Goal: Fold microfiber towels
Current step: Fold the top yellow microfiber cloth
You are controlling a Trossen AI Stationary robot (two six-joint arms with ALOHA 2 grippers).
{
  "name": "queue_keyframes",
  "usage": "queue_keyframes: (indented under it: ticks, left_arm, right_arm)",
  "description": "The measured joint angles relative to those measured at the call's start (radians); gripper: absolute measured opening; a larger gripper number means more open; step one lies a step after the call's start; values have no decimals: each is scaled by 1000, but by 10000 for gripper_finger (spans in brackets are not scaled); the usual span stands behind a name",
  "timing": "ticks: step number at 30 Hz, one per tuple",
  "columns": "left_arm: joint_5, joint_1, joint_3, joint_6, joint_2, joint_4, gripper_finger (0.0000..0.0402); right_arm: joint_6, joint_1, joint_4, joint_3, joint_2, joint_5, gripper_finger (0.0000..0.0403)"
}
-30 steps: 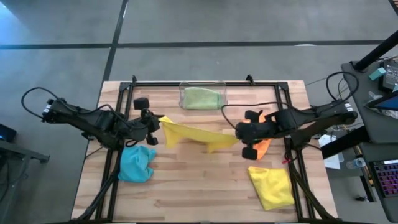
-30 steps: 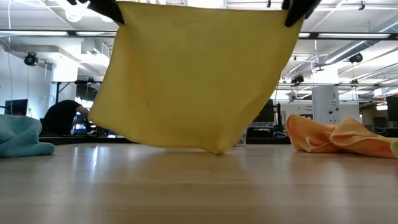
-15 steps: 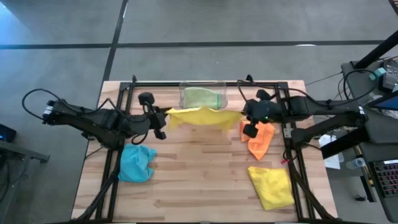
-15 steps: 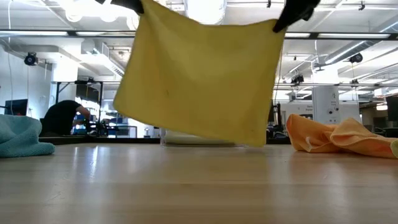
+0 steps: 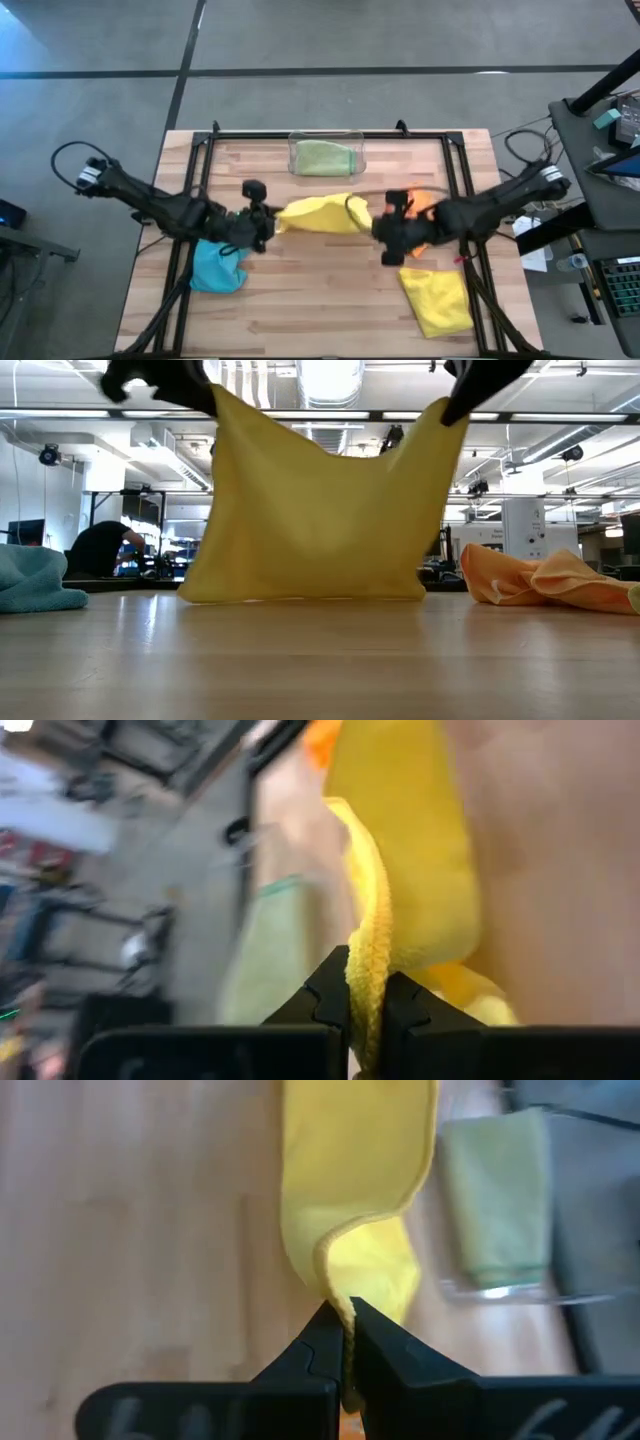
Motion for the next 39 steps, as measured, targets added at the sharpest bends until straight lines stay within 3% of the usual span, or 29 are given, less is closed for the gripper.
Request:
queue_keyframes:
  ticks: [7, 11, 21, 29, 34, 39]
  left_arm:
    - [262, -153, -88, -232, 10, 49, 0]
    - [353, -238, -150, -337, 63, 152, 0]
    - [576, -290, -189, -515, 295, 358, 8]
    - [606, -288, -178, -610, 348, 364, 115]
    - [607, -287, -169, -620, 304, 362, 191]
    - [606, -287, -165, -621, 221, 354, 228]
  right_arm:
    - [173, 194, 6, -2, 128, -25, 8]
    - [261, 271, 12, -2, 223, -74, 8]
    - [380, 317, 118, -3, 431, -282, 10]
    - [397, 312, 158, -3, 450, -343, 65]
    - [447, 315, 162, -3, 422, -350, 125]
    - [466, 328, 159, -3, 406, -370, 176]
